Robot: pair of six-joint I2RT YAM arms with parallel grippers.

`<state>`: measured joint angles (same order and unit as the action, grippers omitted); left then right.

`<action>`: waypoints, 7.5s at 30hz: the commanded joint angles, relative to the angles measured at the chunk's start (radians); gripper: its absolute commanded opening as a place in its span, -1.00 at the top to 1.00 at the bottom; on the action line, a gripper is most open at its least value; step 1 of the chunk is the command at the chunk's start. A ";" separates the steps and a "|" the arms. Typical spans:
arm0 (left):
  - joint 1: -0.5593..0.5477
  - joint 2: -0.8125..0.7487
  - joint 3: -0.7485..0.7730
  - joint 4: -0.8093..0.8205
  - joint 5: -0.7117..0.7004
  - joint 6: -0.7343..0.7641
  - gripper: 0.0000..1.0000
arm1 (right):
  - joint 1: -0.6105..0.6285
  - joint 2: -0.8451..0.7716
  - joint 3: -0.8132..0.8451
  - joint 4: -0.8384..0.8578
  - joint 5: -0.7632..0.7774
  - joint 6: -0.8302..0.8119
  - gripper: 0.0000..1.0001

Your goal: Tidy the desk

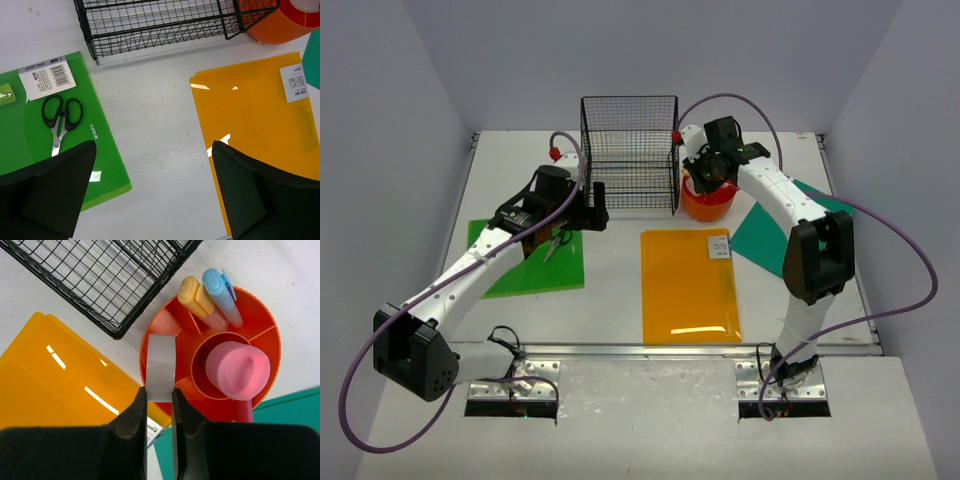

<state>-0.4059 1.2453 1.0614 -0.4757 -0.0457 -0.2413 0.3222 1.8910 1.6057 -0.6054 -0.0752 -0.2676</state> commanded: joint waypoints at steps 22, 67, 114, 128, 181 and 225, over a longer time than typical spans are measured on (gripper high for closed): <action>0.197 0.228 0.013 -0.112 -0.127 0.271 0.00 | 0.037 -0.171 0.083 -0.094 -0.249 0.155 -0.24; 0.210 0.248 -0.023 -0.032 0.091 0.339 1.00 | 0.041 -0.254 -0.088 0.020 -0.620 0.449 -0.23; 0.291 0.643 0.152 0.115 -0.062 0.340 0.41 | 0.038 -0.219 -0.120 0.042 -0.662 0.519 -0.29; 0.294 0.465 0.090 0.080 0.079 0.274 1.00 | 0.031 -0.253 -0.172 0.086 -0.728 0.587 -0.29; -0.272 0.165 0.253 -0.001 -0.116 0.214 -0.99 | 0.046 -0.219 -0.256 0.251 -0.907 0.741 1.00; -0.093 0.188 0.229 -0.047 0.177 0.220 -1.00 | -0.363 -0.299 -0.222 -0.099 -0.848 -0.948 1.00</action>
<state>-0.4961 1.4285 1.2881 -0.5449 0.1213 -0.0293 -0.0358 1.5698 1.3160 -0.6408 -0.8892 -1.1219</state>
